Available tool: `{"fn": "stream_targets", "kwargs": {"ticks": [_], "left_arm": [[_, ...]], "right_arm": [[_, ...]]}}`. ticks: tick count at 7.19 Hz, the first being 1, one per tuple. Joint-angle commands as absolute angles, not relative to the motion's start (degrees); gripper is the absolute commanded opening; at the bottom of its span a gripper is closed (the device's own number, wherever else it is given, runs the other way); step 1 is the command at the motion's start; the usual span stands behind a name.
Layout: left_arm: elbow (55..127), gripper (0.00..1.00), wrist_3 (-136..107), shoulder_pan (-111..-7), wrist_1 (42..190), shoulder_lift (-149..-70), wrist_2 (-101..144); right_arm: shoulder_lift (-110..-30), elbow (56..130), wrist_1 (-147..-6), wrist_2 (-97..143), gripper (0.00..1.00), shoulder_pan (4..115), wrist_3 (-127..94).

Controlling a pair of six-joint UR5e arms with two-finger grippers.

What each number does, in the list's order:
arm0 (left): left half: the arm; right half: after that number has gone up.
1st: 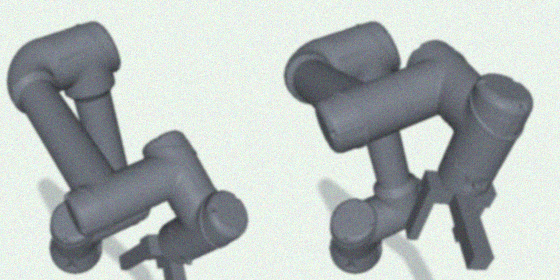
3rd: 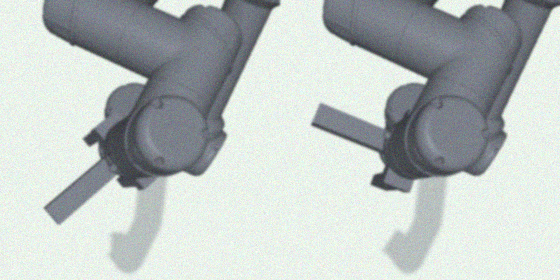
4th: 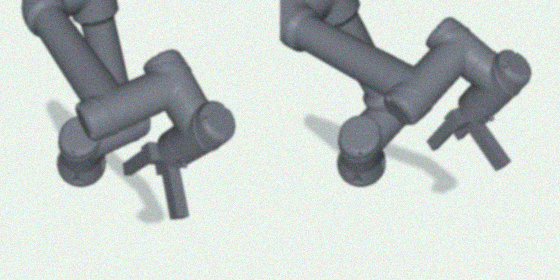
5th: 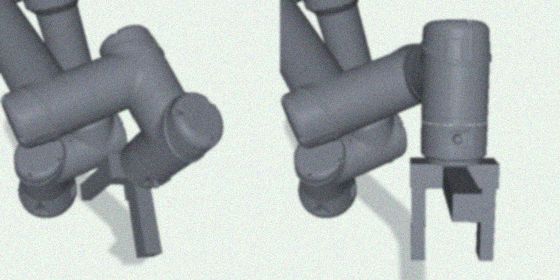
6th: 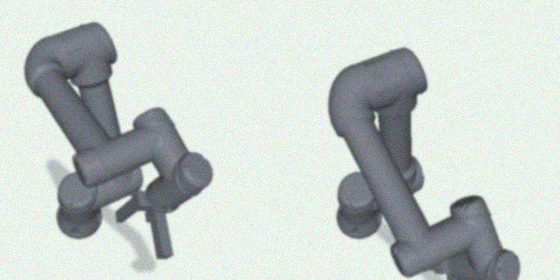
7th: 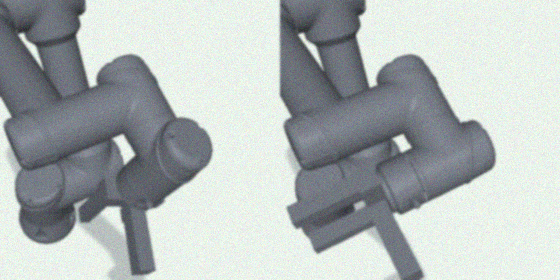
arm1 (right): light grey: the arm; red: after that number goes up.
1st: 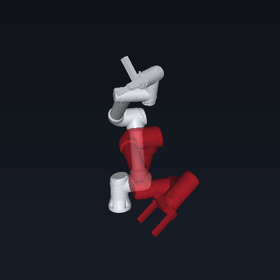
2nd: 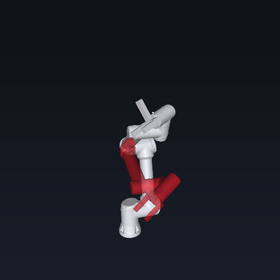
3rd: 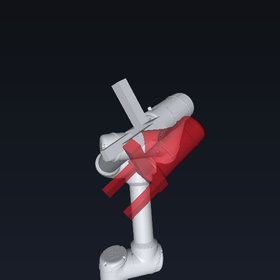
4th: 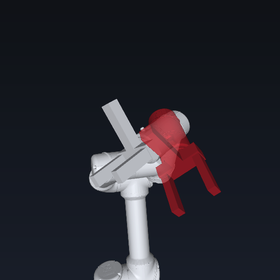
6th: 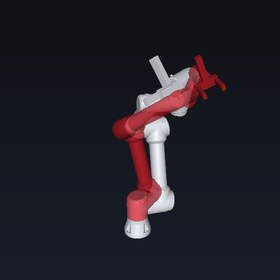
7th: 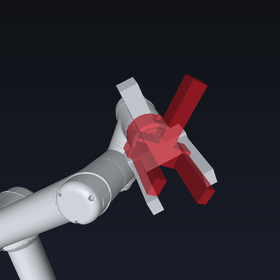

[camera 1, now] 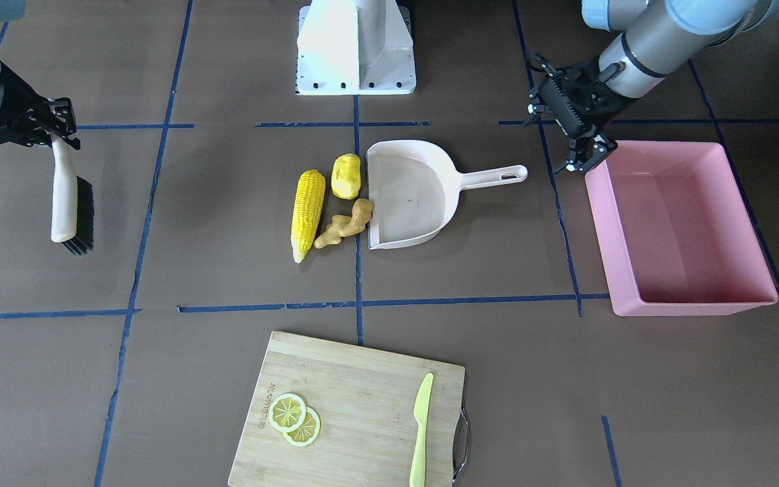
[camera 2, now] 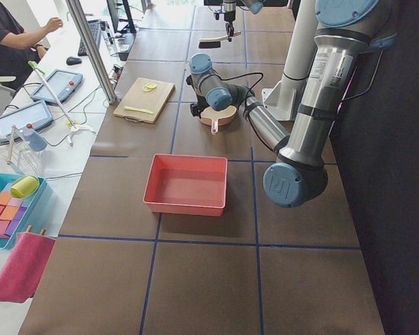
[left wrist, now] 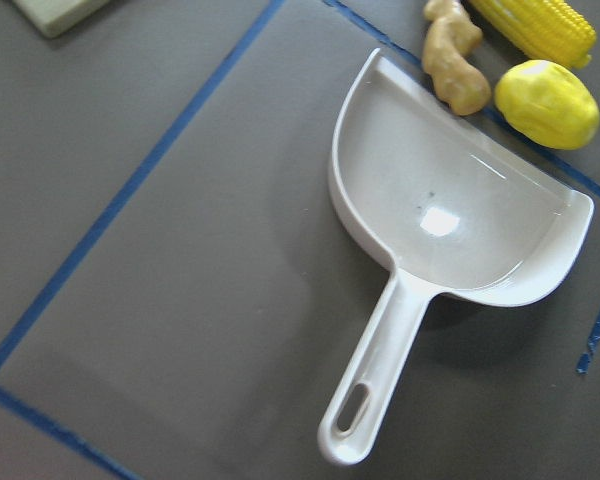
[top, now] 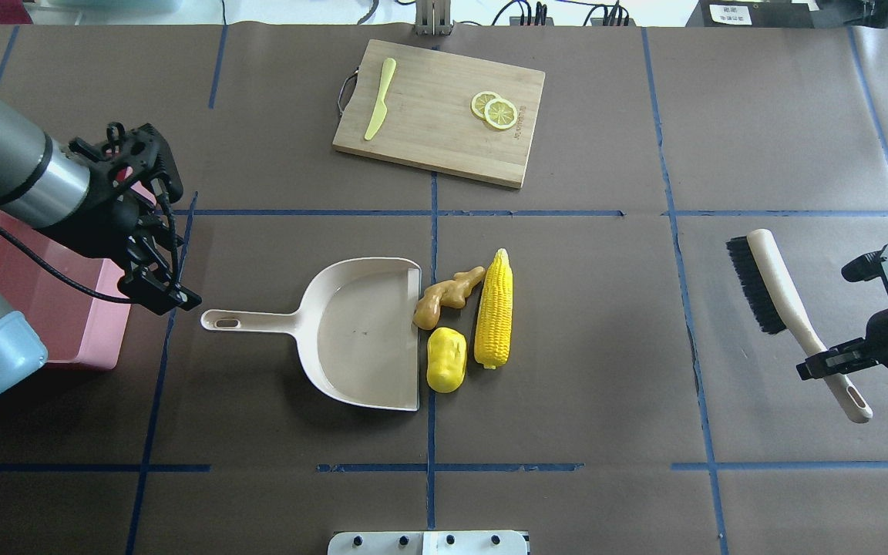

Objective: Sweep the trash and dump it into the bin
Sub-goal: 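Grasp the dustpan handle with the left gripper while the right gripper grasps the brush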

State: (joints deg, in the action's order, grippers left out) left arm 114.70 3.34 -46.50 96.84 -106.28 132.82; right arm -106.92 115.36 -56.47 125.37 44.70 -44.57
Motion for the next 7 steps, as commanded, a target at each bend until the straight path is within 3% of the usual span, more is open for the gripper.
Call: {"fn": "stream_targets", "kwargs": {"ticks": [1,4,7], "left_arm": [[111.0,0.99,8.4,-43.3,96.3,-109.4,131.3],[107.4,0.99,20.9,-41.6,96.2,-110.0,126.7],[107.4,0.98,24.8,-37.7,96.2,-109.9,120.9]], "right_arm": [[-102.2,115.8,-57.3,121.8,0.0,38.4,-51.9],[-88.3,118.7,-77.1,118.3,0.0,34.8,-57.5],[-86.2,118.9,-77.8,113.4,0.01,30.0,-61.9]]}}
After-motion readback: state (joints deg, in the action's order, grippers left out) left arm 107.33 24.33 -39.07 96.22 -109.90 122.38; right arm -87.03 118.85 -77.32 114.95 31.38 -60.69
